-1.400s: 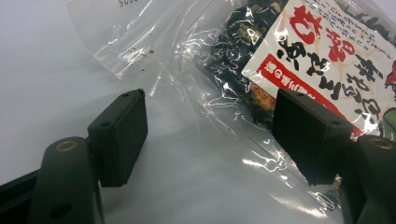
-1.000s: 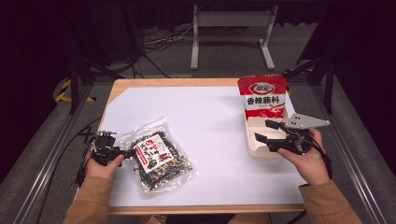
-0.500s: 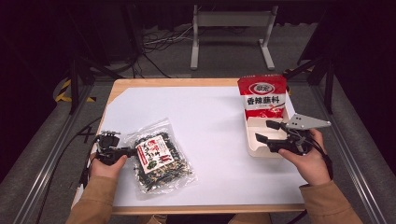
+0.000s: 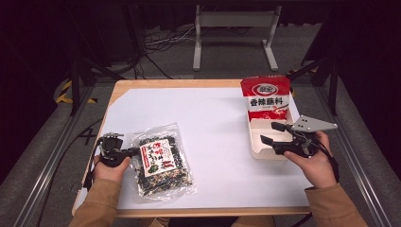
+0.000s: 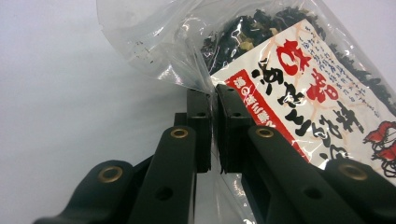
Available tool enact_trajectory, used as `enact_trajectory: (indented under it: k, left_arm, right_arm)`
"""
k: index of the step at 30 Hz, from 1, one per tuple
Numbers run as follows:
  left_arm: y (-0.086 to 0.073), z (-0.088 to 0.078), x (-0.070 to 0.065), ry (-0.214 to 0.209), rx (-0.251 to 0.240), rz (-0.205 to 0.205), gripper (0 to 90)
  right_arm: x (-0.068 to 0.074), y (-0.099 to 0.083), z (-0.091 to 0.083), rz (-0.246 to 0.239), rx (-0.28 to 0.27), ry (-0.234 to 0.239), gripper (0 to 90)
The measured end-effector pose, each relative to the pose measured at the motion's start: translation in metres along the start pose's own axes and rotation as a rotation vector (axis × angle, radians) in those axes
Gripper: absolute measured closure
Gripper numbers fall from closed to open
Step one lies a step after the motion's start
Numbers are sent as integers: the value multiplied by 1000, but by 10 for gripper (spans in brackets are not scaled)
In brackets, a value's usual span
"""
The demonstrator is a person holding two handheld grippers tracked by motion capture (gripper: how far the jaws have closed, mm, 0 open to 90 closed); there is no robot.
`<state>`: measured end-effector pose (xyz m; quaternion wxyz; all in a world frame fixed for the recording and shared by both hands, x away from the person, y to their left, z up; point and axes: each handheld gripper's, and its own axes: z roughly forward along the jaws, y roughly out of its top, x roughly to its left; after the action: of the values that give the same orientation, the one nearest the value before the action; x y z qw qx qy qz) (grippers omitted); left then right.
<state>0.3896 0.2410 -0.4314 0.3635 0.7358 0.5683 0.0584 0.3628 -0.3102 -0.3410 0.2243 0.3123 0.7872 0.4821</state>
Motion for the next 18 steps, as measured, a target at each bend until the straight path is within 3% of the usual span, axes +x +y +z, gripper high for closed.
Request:
enact_trajectory:
  k: [8,12,18]
  left_arm:
    - [7,-16,-7,-36,-78,20,860]
    - [12,-31,-11,-74,-125,38,861]
    - [14,-46,-18,-88,-195,68,862]
  right_arm:
    - [3,2,1,-8,-7,8,345]
    - [3,3,1,-6,-10,9,347]
    - [4,3,1,-4,-10,8,349]
